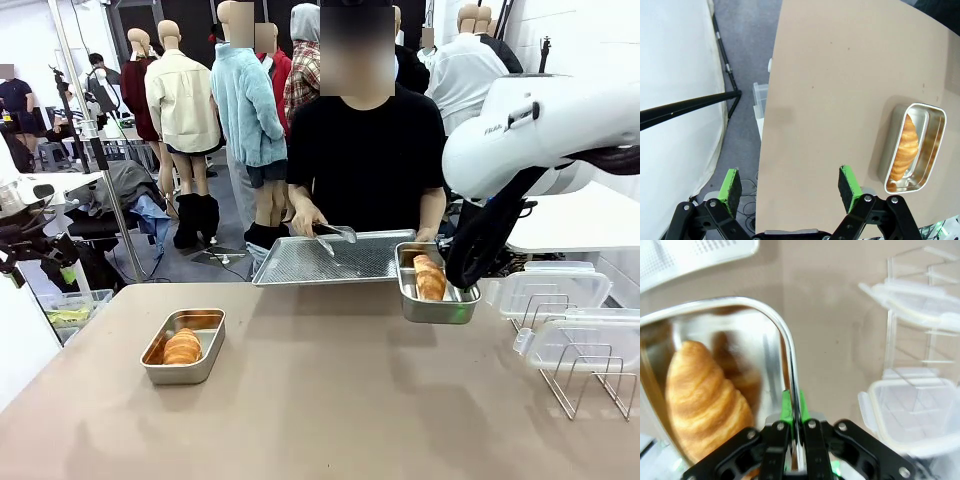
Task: Place the bread in airtight containers.
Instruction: Once an object is inside an Airtight Container , place the container in the center of the table.
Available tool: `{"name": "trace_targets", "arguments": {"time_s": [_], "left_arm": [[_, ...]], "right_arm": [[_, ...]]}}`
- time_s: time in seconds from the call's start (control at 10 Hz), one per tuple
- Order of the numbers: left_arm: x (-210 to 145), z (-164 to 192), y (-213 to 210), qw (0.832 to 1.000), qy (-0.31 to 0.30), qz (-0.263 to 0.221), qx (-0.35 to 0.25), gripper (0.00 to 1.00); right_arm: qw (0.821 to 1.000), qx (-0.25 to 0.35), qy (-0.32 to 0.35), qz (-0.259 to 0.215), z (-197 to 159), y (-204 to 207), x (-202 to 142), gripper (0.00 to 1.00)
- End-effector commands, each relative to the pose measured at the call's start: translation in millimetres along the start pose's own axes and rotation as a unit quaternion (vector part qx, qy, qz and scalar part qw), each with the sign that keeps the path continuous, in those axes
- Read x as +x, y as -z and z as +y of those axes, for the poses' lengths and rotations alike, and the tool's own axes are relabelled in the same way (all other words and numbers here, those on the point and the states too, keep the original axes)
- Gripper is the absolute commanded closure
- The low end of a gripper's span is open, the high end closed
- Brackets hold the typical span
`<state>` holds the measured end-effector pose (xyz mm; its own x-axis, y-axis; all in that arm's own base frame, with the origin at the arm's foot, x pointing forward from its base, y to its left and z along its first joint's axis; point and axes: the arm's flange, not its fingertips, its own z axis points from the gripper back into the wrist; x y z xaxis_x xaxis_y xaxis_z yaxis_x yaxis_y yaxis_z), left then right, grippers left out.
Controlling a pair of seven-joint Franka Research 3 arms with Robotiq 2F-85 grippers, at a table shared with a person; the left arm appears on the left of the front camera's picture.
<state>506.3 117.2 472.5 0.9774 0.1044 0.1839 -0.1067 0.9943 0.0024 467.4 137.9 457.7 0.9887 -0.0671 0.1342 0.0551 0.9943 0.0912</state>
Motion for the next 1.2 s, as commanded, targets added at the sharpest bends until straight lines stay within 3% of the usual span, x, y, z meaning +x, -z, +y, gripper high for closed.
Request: {"name": "trace_targets", "arguments": {"time_s": [0.0, 0.3, 0.9, 1.1], "left_arm": [[-0.4, 0.1, -2.2, 1.0, -0.001, 0.001, 0.001, 0.0], [-0.4, 0.1, -2.2, 1.0, -0.001, 0.001, 0.001, 0.0], [-0.4, 0.1, -2.2, 1.0, -0.001, 0.001, 0.001, 0.0], [-0.4, 0.1, -2.2, 1.0, -0.001, 0.001, 0.001, 0.0]], "right_arm": [[0.999, -0.023, 0.012, -0.022, 6.6, 24.7, 3.3, 1.0], [0.999, -0.027, 0.031, -0.026, 6.5, 64.9, 11.1, 1.0], [0.999, -0.024, 0.019, 0.031, 19.1, 133.4, 24.8, 1.0], [0.999, -0.034, 0.02, 0.033, 23.8, 138.7, 25.6, 1.0]]}}
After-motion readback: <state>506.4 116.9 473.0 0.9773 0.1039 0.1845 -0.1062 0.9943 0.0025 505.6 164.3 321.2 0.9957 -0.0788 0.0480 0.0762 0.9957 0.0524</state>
